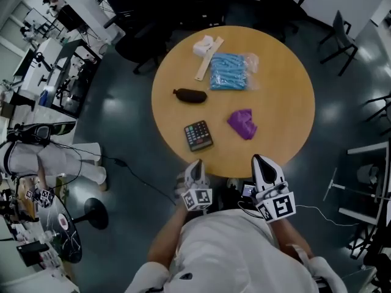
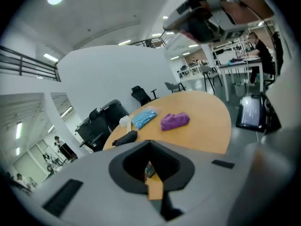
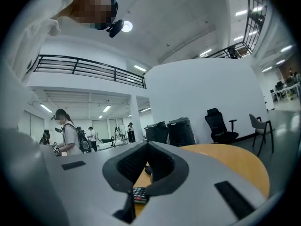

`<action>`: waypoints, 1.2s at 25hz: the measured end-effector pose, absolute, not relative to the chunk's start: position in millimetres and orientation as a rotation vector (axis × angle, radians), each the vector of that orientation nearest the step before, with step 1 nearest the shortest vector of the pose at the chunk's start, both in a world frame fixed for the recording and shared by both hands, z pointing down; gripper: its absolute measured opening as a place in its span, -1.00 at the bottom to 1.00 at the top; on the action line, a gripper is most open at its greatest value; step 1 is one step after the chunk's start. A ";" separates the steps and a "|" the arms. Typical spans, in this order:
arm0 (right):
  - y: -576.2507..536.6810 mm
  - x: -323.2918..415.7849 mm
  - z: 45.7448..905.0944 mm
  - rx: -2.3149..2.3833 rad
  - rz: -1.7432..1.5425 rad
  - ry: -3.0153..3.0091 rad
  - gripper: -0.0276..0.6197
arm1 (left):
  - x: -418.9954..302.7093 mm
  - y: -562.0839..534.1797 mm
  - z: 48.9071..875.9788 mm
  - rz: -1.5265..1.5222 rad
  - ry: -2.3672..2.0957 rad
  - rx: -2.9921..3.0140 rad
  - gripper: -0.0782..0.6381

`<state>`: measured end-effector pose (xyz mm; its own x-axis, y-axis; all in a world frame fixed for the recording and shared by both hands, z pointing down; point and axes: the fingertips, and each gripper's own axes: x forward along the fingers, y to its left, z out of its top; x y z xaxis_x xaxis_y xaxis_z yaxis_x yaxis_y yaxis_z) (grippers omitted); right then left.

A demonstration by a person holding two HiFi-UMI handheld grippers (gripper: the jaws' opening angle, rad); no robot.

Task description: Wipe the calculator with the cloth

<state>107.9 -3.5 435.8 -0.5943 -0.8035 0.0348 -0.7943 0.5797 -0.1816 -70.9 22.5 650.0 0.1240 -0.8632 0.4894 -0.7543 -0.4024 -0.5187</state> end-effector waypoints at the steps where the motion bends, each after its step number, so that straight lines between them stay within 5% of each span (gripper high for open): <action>1: -8.0 108.1 437.2 -1.398 -0.285 2.745 -0.87 | -72.8 14.4 660.8 -1.189 1.606 -2.234 -0.76; 9: -27.8 100.7 450.9 -1.470 -0.360 2.731 -0.87 | -83.2 -15.4 751.3 -1.567 1.403 -2.254 -0.75; 11: -32.2 98.9 453.0 -1.483 -0.377 2.724 -0.87 | -85.2 -17.7 762.9 -1.658 1.315 -2.203 -0.46; 15: -40.5 95.5 460.2 -1.502 -0.407 2.723 -0.87 | -85.3 -24.0 781.3 -1.772 1.165 -2.091 -0.35; 28: -53.3 93.8 470.4 -1.522 -0.448 2.736 -0.87 | -92.8 -57.1 797.0 -1.893 1.120 -1.952 -0.34; 30: -54.3 96.0 472.7 -1.533 -0.455 2.735 -0.87 | -91.7 -58.3 796.6 -1.888 1.105 -1.941 -0.46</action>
<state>96.0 -54.3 472.7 -0.5312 -0.8316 0.1618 -0.8393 0.4904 -0.2348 -91.7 -58.3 796.6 -0.1060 -0.6349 0.7653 -0.3563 -0.6943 -0.6253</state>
